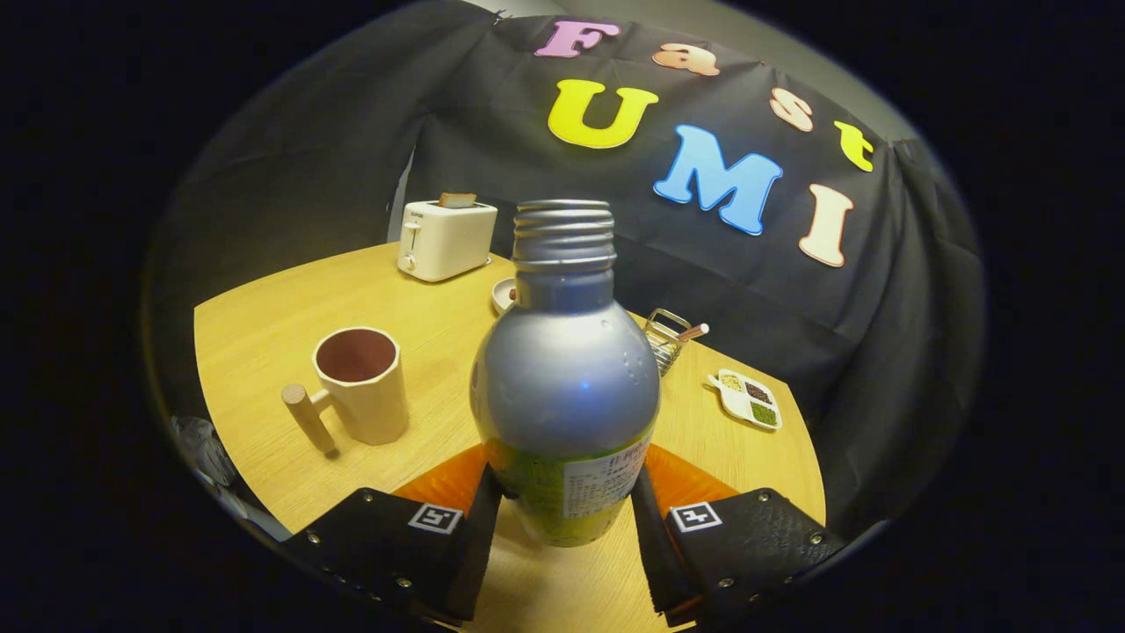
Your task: Take the bottle from table, then pour the juice into the cup, finally place the bottle on the coaster
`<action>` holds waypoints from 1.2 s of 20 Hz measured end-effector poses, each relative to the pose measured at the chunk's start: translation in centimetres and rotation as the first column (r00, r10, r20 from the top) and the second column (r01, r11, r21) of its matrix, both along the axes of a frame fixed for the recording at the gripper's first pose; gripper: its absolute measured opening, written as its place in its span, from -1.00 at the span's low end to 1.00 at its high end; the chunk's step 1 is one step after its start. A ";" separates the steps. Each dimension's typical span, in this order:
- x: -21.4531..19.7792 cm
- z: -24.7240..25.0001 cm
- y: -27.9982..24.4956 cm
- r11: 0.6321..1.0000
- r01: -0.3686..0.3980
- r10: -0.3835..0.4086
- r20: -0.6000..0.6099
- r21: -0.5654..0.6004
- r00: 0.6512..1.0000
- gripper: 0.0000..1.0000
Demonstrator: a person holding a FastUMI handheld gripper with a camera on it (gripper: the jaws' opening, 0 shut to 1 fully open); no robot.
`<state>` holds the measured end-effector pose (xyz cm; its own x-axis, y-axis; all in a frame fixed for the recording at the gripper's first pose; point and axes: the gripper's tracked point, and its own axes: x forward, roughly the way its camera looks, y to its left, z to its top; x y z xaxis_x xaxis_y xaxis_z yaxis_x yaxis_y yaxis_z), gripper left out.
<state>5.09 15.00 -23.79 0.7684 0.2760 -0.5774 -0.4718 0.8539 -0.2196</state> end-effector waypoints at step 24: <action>-0.8 -2.6 5.9 0.814 -0.269 0.269 -0.076 -0.514 0.960 0.43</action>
